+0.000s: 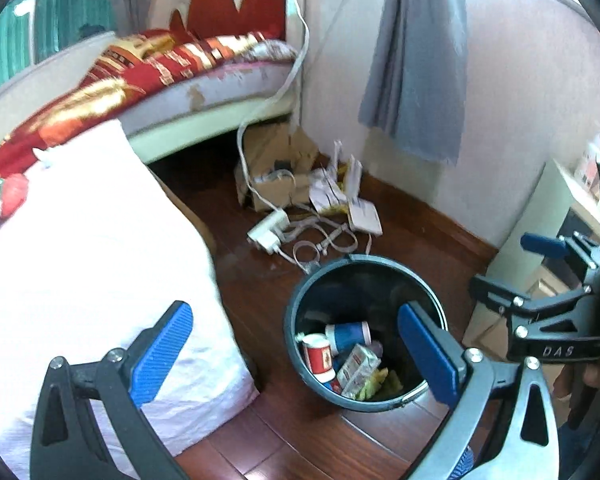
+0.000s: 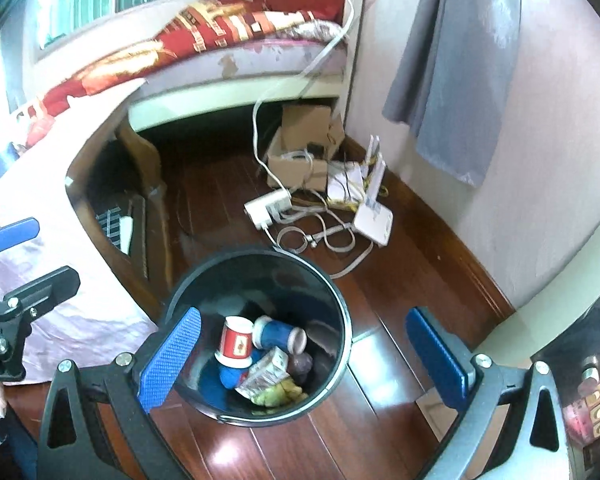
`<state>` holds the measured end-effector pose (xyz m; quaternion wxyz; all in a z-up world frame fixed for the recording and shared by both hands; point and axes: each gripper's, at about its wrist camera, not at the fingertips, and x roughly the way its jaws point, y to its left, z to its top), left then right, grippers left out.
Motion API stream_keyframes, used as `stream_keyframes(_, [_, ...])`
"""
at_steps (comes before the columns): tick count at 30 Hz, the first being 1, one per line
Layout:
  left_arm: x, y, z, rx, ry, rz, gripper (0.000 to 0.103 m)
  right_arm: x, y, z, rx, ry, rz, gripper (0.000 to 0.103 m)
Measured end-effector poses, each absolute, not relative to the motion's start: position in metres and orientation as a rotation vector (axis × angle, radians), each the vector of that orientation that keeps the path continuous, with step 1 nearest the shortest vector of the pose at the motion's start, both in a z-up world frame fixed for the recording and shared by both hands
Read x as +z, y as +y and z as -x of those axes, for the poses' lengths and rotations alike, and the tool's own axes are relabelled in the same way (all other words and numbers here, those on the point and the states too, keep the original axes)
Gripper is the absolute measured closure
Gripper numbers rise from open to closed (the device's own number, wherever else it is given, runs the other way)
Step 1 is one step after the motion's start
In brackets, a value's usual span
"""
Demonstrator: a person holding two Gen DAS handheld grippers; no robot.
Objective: Collect trash
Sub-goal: 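Move both tools back to the remaining items on the bed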
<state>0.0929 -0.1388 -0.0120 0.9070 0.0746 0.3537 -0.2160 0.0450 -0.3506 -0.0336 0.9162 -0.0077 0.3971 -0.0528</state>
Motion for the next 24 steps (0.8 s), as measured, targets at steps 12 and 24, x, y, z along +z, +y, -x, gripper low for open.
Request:
stream_keyframes(12, [0.035,-0.054,-0.095,-0.266,0.61,-0.104,0.0,0.014,-0.268,-0.06,0.048,0.657,0.056,0.0])
stream_keyframes(24, [0.036,0.09,-0.111,-0.025,0.589,0.032,0.005,0.04,-0.16,-0.109,0.264,0.622,0.049,0.0])
